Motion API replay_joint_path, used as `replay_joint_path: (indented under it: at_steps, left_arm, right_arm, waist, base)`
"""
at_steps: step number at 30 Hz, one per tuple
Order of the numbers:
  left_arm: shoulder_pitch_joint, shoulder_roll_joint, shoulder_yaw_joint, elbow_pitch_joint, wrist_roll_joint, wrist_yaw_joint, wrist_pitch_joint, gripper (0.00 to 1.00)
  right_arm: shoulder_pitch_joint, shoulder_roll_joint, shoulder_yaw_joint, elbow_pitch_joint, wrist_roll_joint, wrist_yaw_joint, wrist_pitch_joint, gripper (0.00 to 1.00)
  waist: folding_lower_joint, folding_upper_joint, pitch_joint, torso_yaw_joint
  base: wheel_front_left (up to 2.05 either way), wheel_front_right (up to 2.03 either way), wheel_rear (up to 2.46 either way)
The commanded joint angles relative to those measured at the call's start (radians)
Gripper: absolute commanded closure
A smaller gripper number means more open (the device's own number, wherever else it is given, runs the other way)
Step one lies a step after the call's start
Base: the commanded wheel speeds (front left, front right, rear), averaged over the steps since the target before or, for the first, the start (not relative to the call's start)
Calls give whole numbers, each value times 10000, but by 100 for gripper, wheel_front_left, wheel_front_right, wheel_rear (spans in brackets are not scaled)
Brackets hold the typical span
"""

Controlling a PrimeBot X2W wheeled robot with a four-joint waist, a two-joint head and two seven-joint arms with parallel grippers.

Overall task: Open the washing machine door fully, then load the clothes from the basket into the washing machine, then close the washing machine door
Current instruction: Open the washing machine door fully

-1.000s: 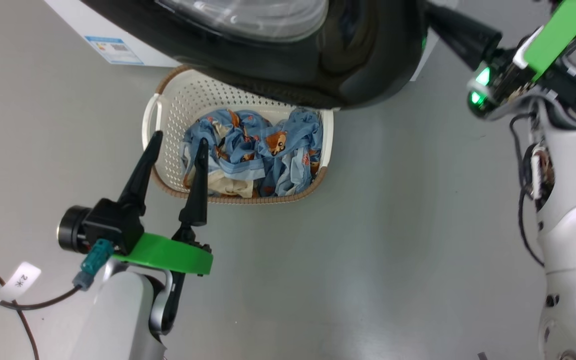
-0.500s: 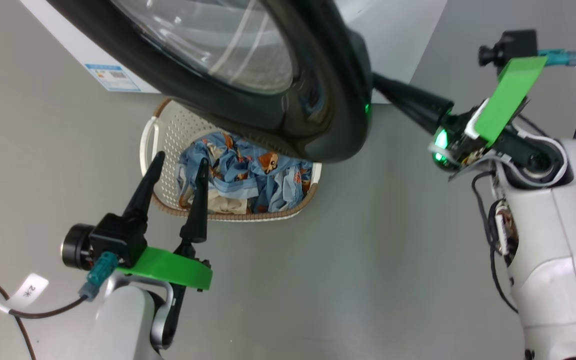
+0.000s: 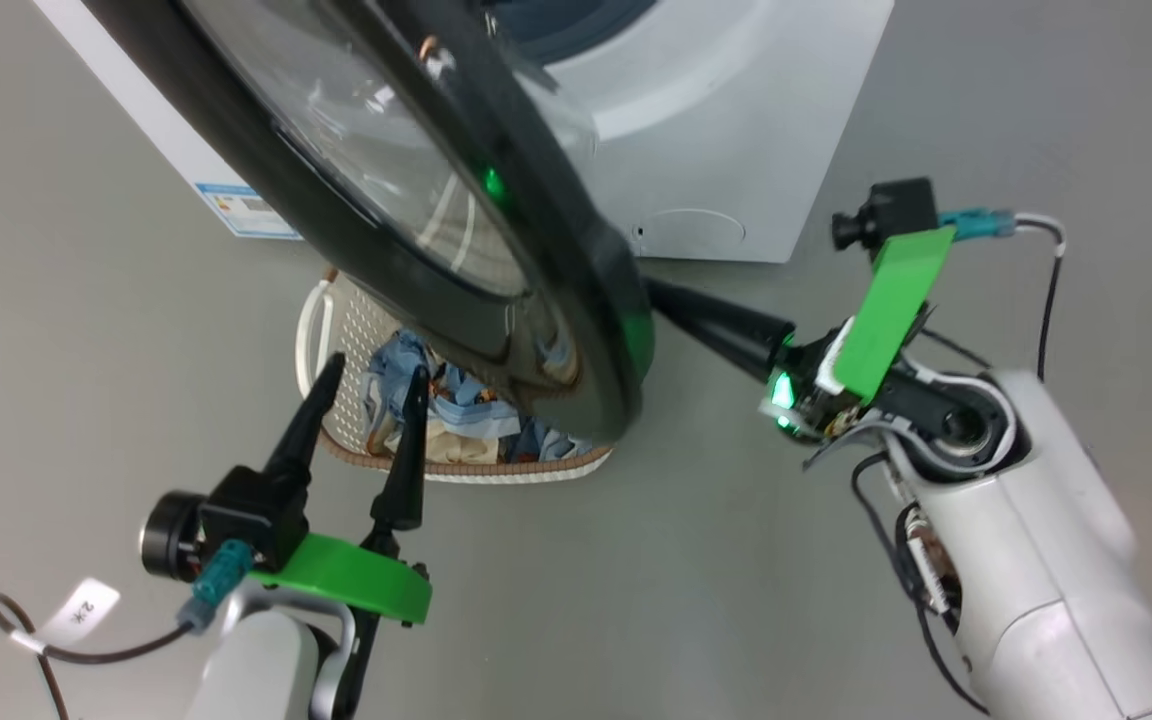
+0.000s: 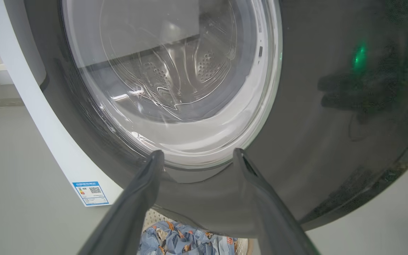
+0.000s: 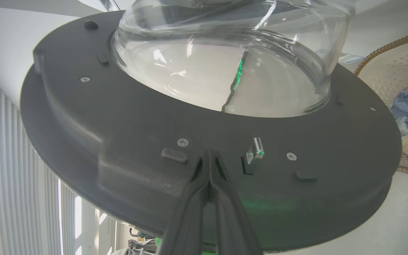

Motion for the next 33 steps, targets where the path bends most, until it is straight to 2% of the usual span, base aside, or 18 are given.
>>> replay_joint_path:
  at_steps: [1, 19, 27, 33]
  left_arm:
    - [135, 194, 238, -156, 83, -28, -80, 0]
    - [495, 194, 97, -8, -8, 26, -80, 0]
    - [557, 194, 89, -2, -15, 36, -80, 0]
    - [630, 194, 116, 11, -11, 43, -80, 0]
  right_arm:
    - [196, 289, 391, -336, 156, 17, -92, 100]
    - [693, 290, 2344, -129, 1317, 17, -1050, 100]
    - [778, 290, 2526, 3, 1518, 17, -1346, 100]
    - [955, 281, 2146, 0, 1575, 17, -1905, 100]
  waist:
    - [-1, 0, -148, 67]
    - [-1, 0, -717, 329]
    - [-1, 0, -792, 345]
    - [-1, 0, -868, 269]
  base:
    - [0, 0, 0]
    - [0, 0, 0]
    - [0, 0, 0]
    - [0, 0, 0]
